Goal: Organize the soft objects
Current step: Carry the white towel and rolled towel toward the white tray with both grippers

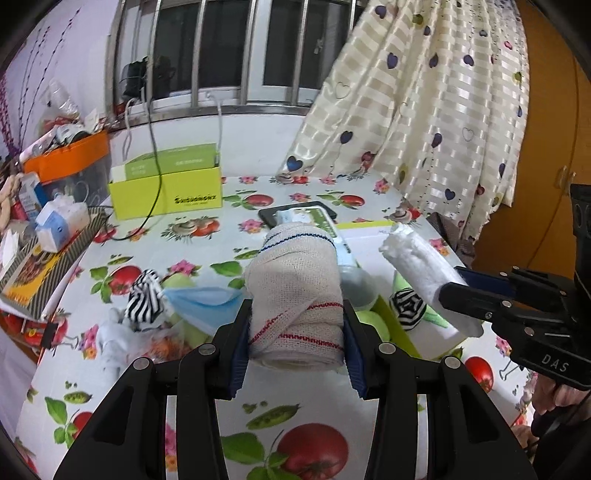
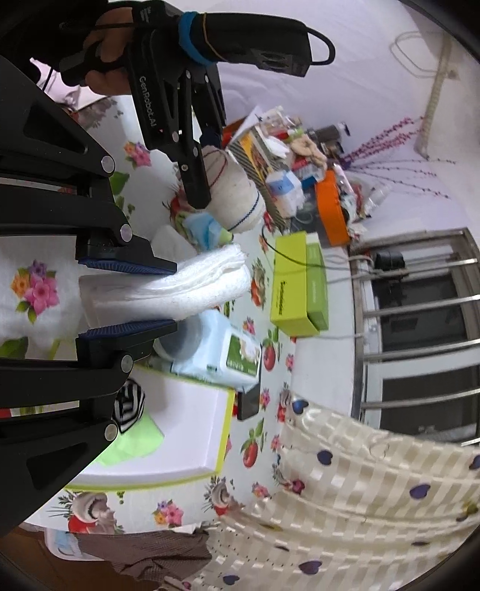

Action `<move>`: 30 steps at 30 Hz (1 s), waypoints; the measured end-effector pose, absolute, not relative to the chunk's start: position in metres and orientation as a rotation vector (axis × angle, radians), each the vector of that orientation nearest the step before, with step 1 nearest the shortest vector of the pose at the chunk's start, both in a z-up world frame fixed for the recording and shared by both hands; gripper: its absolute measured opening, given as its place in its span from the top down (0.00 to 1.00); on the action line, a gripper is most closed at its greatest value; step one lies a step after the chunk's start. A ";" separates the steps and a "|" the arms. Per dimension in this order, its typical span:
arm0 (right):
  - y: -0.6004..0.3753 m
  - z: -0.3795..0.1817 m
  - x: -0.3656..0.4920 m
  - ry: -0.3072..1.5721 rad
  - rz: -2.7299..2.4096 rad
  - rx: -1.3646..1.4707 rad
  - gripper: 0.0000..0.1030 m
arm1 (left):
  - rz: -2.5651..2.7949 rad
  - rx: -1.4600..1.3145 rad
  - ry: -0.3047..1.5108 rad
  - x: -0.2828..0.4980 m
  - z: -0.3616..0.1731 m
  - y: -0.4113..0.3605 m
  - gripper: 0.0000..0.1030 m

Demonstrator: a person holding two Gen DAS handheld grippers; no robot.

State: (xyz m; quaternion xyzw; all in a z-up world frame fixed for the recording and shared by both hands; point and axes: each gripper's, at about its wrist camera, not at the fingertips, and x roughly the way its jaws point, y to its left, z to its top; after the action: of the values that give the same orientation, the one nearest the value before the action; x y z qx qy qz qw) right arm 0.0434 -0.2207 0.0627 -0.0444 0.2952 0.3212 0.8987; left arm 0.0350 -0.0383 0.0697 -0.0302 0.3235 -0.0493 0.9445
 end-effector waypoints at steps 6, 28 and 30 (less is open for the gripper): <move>-0.237 0.058 0.049 0.615 0.641 -0.077 0.78 | -0.128 -0.035 0.660 0.044 0.071 -0.057 0.56; -0.289 0.042 0.073 0.637 0.553 0.005 0.78 | -0.183 0.022 0.689 0.076 0.067 -0.106 0.56; -0.293 0.040 0.076 0.640 0.543 0.011 0.78 | -0.187 0.023 0.691 0.080 0.066 -0.109 0.56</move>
State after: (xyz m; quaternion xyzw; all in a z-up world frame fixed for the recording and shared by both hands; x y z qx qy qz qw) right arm 0.0756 -0.2933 0.0397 0.0055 0.3108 0.2638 0.9131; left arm 0.0796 -0.1090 0.0658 0.0115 0.3382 -0.0917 0.9365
